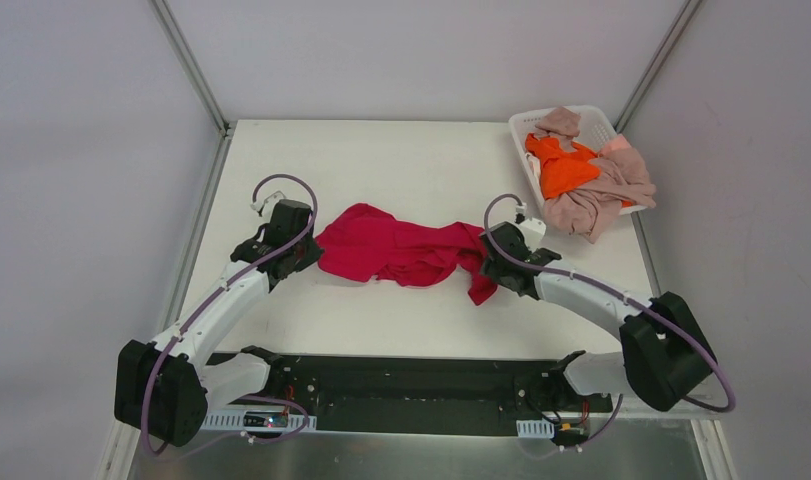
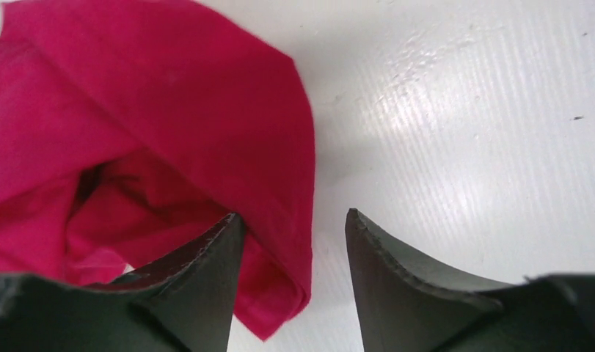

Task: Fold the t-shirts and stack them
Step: Flatten out the tshirt

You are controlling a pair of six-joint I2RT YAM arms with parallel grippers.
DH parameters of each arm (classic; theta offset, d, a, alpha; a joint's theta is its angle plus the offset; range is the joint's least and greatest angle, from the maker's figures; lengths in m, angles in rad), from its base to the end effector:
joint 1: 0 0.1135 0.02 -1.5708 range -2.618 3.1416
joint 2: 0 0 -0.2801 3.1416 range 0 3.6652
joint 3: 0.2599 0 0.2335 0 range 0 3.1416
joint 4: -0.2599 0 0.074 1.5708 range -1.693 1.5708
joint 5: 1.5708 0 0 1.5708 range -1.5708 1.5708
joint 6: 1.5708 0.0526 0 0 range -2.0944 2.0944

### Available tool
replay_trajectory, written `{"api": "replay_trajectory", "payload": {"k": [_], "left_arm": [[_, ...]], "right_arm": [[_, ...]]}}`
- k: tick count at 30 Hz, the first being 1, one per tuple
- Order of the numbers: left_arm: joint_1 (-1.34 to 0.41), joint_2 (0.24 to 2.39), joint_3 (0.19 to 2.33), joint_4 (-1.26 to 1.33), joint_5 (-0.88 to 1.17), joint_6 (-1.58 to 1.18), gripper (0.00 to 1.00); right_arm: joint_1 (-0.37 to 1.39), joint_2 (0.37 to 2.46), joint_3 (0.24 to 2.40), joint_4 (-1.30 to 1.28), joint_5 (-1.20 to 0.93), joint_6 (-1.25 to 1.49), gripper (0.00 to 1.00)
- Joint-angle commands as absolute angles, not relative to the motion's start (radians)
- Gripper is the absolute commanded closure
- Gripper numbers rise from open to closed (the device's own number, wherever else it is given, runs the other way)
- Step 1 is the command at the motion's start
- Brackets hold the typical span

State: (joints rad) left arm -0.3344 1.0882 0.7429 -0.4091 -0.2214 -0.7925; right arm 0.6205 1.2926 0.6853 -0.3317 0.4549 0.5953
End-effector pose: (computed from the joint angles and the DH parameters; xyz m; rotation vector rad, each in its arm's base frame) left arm 0.2059 -0.0593 0.2559 -0.6356 2.2350 -0.3180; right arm 0.2040 0.1174 0.2055 0.1497 2.3770 -0.0079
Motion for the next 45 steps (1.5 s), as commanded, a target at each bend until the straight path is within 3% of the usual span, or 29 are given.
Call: {"api": "replay_trajectory", "payload": {"k": [1,3,6,16,21,37,42,45], "left_arm": [[-0.338,1.073,0.735,-0.423,-0.255,-0.764,1.0],[-0.337,1.076,0.738,-0.422,-0.262,-0.76,1.0],[-0.337,1.08,0.757,-0.424,-0.278,-0.748,1.0],[-0.337,0.957,1.066,-0.516,-0.434,-0.667,1.0],[-0.338,0.843,1.249,-0.535,-0.428,-0.621,1.0],[-0.337,0.714,1.782,-0.63,-0.225,-0.509,1.0],[-0.337,0.754,1.894,-0.644,-0.261,-0.477,1.0],[-0.338,0.825,1.929,-0.644,-0.342,-0.452,1.0]], "right_arm": [[0.607,1.366,0.715,-0.297,0.572,0.626,0.5],[0.6,1.385,0.698,-0.248,0.536,0.614,0.62],[0.597,1.369,0.681,-0.193,0.472,0.597,1.0],[0.594,0.983,0.931,-0.41,0.685,0.404,1.0],[0.595,0.814,1.087,-0.413,0.553,0.311,1.0],[0.596,0.647,1.543,-0.578,0.106,0.33,1.0],[0.596,0.595,1.545,-0.612,0.095,0.374,1.0],[0.595,0.595,1.543,-0.669,0.208,0.389,1.0]]}}
